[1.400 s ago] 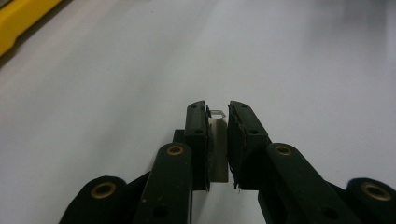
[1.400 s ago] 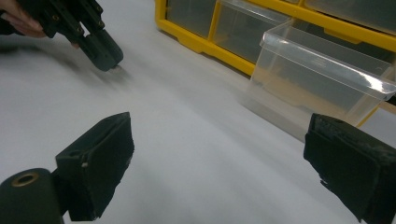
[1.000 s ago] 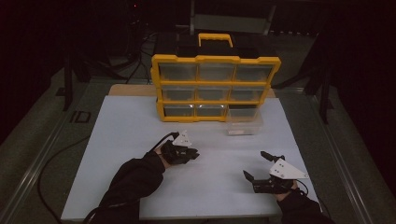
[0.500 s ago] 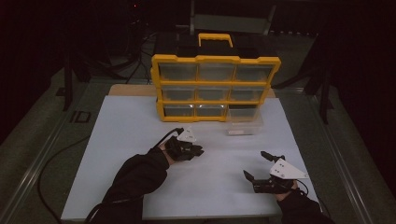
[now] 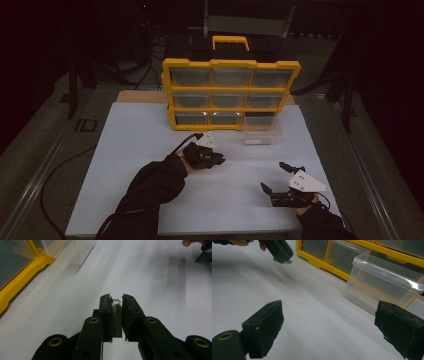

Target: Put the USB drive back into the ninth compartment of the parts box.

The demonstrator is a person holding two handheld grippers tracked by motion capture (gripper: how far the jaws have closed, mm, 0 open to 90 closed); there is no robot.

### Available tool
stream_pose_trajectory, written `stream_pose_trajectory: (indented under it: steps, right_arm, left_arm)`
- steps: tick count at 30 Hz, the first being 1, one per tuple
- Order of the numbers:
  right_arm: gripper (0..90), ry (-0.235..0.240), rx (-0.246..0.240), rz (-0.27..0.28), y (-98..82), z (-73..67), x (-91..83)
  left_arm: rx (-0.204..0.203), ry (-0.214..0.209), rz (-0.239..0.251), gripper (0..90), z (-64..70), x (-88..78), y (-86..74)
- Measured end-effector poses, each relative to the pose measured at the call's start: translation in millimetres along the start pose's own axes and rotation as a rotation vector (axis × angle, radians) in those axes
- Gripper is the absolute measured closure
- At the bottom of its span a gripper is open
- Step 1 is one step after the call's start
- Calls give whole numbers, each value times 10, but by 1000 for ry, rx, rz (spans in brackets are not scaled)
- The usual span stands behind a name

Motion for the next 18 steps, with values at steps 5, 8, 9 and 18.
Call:
stream_pose_trajectory:
  steps: [5, 8, 9, 18]
  right_arm:
    - [80, 2, 1, -1, 0, -3, 1]
    - [80, 2, -4, -3, -1, -4, 3]
    - [80, 1, -3, -1, 1, -4, 3]
    - [80, 1, -5, -3, -2, -7, 3]
  left_arm:
    - [11, 6, 17, 785, 16, -3, 83]
    - [17, 12, 27, 785, 22, 2, 145]
    - [18, 14, 29, 785, 21, 3, 160]
    - [21, 18, 34, 785, 83, 83, 308]
Point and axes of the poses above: each handheld gripper's, and its own axes: x roughly forward along the jaws, y roughly out of its top, z roughly to its right, the point moved 4 cm from there along x, roughly forward along the jaws, and after that the axes turned 1 degree about -z, right-handed, at the moved point
